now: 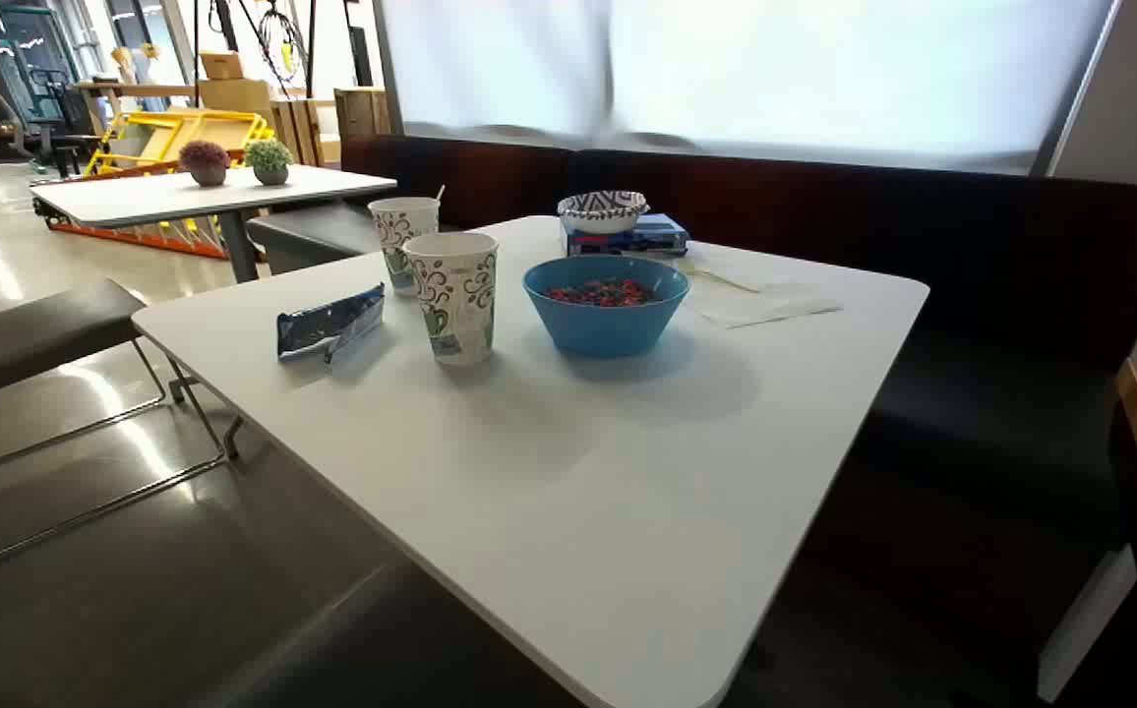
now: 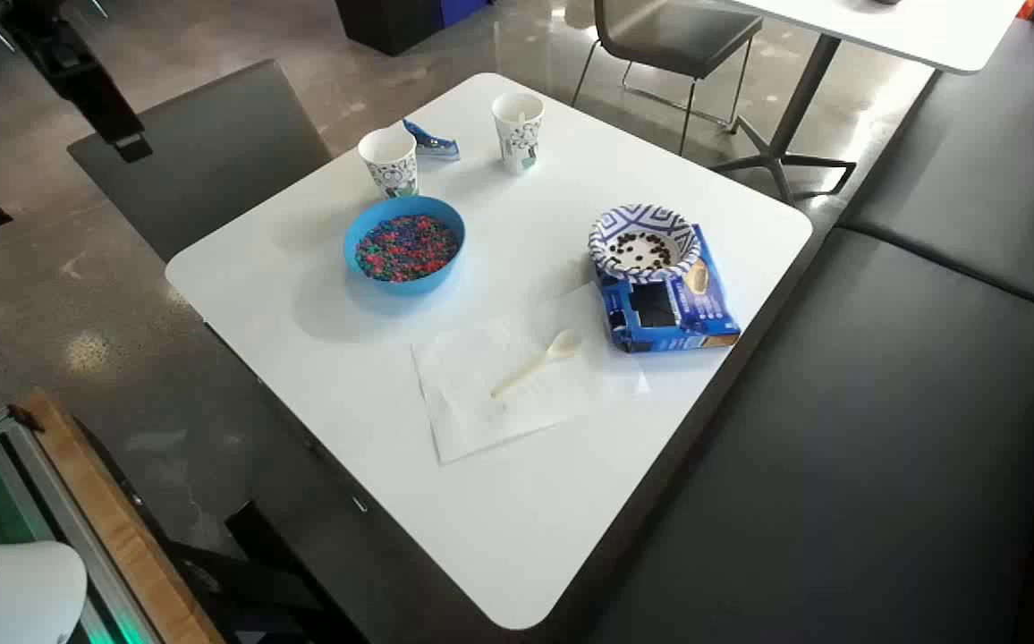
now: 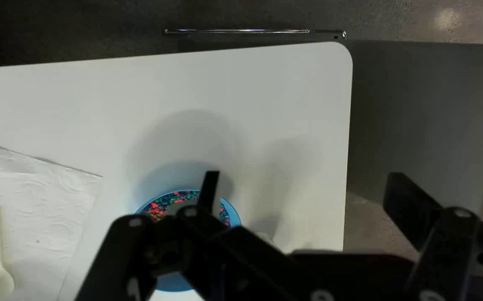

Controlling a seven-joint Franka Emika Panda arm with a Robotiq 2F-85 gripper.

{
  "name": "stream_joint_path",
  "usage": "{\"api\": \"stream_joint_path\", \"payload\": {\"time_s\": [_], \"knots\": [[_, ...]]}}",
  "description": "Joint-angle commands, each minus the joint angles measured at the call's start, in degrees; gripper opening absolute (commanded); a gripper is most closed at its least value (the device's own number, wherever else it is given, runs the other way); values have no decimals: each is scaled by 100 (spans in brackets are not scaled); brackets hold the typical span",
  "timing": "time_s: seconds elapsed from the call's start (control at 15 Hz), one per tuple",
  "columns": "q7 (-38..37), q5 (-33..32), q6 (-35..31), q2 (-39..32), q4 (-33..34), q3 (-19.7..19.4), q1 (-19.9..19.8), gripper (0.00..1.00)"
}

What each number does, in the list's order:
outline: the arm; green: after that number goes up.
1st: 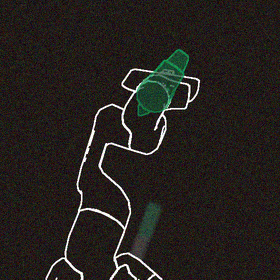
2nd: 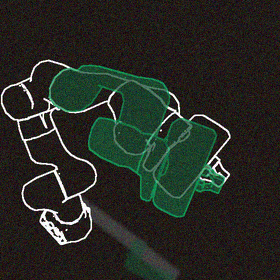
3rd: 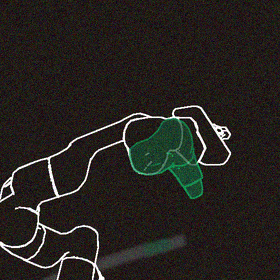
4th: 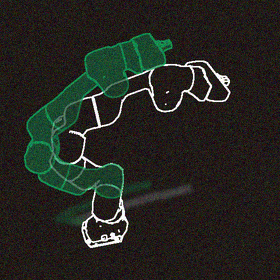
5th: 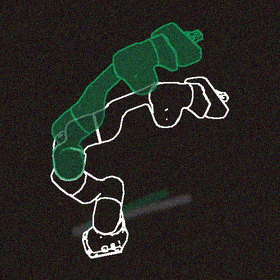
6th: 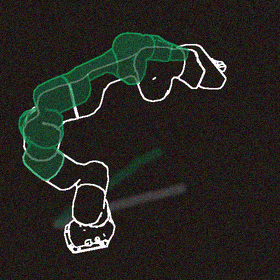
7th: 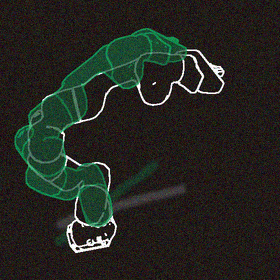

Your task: Take the knife out of the cup then the pour the beans in the cup into the striped bowl

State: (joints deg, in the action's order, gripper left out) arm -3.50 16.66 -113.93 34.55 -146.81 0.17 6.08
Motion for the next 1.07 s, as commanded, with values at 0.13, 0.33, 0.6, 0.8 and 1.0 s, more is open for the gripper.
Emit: {"api": "stream_joint_path", "payload": {"time_s": [0.13,0.33,0.6,0.8,1.0], "knots": [[33,36,26,-2,13,63,-76,100],[34,36,26,-2,13,63,-76,100],[34,36,26,-2,13,63,-76,100],[-183,145,-179,-587,357,169,-56,100],[-629,192,-821,-1411,825,342,-95,100]]}}
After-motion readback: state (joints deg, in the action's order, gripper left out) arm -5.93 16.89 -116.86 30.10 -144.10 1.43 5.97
